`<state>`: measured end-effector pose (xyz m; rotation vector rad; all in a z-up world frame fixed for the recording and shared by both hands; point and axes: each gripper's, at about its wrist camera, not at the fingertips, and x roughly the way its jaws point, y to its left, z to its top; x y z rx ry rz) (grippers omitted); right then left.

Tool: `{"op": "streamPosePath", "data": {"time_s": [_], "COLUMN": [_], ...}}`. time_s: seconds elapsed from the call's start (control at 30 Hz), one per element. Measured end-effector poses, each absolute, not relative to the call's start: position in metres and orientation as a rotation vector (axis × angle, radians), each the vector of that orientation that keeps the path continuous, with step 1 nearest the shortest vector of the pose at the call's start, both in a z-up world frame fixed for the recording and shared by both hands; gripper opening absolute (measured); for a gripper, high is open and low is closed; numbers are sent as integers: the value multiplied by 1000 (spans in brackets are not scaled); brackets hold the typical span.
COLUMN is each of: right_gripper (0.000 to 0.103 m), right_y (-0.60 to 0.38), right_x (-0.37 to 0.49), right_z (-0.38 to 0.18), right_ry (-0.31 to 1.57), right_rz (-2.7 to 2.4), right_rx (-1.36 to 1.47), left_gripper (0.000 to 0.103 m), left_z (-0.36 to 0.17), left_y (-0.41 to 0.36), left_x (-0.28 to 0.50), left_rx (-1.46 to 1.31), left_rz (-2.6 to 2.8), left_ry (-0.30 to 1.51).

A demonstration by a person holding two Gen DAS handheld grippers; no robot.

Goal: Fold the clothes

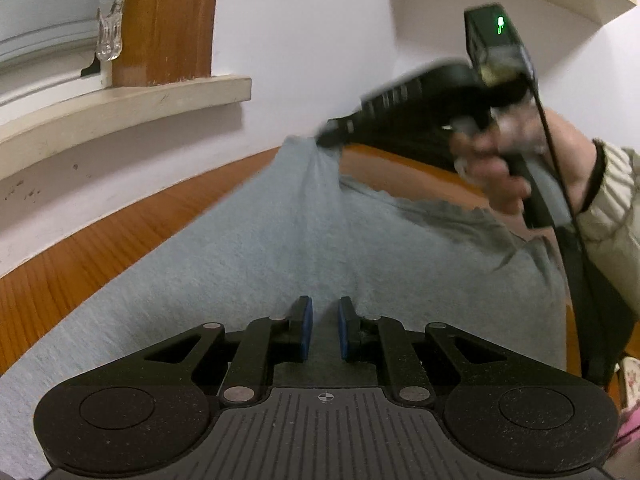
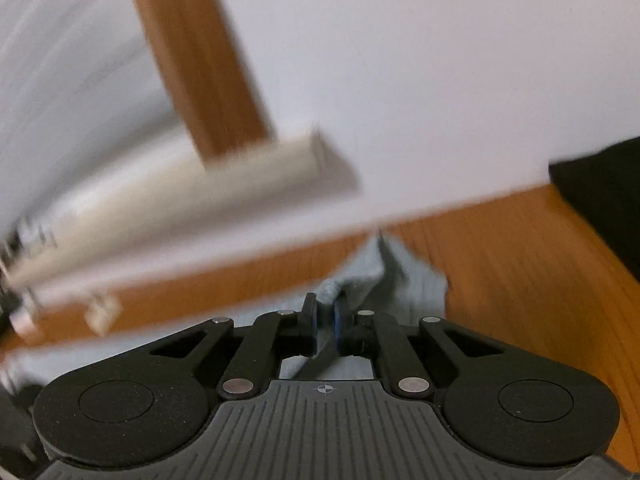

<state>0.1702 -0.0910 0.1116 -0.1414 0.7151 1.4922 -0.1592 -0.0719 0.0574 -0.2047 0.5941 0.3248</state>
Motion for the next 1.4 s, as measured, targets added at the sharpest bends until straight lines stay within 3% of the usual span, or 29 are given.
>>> {"op": "streamPosePath", "data": {"time_s": [0.1,0.23,0.5,0.63,0.7,0.73,0.77,0.8,1.07,1.2,1.23,1.27,1.4], "right_gripper": [9,39,46,57,56,48,21,6,8,23,33,36,36], "right_y": [-83,-85,-104,-94,-84,-79,-75,-72,-65,-78,-83,-88,-107], "right_x": [160,167,177,166,165,165,168,173,177,173,173,172,159], "right_z": [109,101,83,76,77,77,77,77,84,92,95,97,105], "right_ry": [679,653,847,864,852,846,849,855,751,627,593,558,519], "right_rz": [1456,1366,1439,1449,1431,1422,1417,1414,1412,1342,1319,1296,1404], "right_rx": [-226,-259,-179,-155,-154,-154,-149,-144,-144,-185,-187,-188,-229], "left_gripper": [14,17,17,17,17,17,17,17,17,17,17,17,21], "left_z": [58,58,58,58,58,58,59,59,59,61,63,64,74], "left_y": [-73,-75,-75,-74,-74,-74,-74,-74,-74,-74,-73,-73,-68], "left_x": [-161,-160,-159,-159,-159,-159,-159,-159,-159,-159,-160,-161,-171], "left_rx": [-207,-201,-204,-206,-209,-210,-211,-211,-203,-204,-204,-205,-203], "left_rz": [324,328,328,327,326,325,325,325,327,327,331,335,377], "left_ry": [596,598,598,598,598,598,598,598,602,601,596,592,570]}}
